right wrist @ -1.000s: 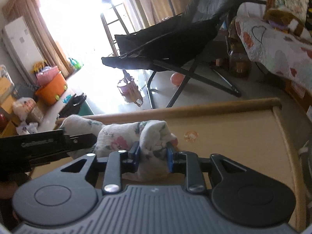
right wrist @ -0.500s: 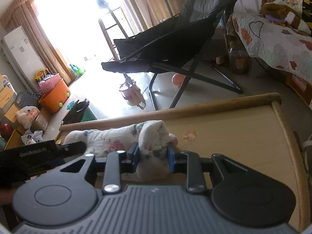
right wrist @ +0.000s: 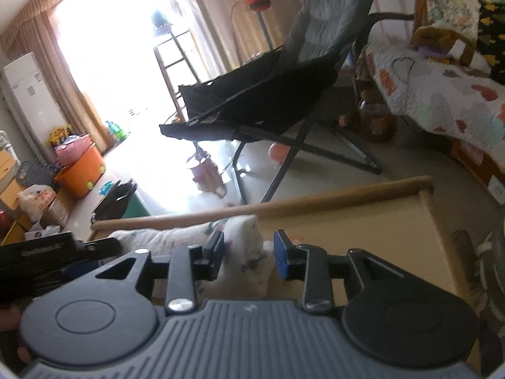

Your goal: Fold clothes

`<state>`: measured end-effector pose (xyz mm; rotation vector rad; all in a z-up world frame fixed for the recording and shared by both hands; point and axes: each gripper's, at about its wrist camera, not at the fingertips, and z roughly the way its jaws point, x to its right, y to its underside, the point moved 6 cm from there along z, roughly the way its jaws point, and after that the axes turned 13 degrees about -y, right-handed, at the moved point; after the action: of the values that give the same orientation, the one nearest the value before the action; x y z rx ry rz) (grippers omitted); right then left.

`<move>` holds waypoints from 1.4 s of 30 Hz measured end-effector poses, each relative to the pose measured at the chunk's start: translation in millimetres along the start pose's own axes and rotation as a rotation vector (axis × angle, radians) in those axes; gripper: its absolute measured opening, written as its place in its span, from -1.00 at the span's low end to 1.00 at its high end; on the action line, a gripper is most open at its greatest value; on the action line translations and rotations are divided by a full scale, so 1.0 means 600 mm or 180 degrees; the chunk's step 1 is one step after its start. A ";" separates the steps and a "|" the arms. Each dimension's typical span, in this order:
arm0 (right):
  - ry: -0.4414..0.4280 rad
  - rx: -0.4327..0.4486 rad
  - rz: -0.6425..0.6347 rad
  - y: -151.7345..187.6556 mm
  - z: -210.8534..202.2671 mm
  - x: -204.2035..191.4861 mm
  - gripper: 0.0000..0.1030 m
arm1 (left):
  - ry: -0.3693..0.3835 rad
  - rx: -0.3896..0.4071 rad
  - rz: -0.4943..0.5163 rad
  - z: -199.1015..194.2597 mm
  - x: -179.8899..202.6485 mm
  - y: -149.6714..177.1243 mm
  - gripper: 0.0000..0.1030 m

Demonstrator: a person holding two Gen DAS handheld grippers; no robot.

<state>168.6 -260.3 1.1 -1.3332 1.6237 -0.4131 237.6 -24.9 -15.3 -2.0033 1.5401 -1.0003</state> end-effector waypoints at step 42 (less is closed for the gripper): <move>0.0841 -0.0118 -0.0656 0.133 -0.058 -0.003 0.32 | -0.0570 0.0193 0.0966 -0.114 -0.054 0.134 0.34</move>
<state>95.0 -241.7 -41.2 -1.5315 1.7189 -0.7113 130.0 -11.1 -36.1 -1.7012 1.6310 -0.7180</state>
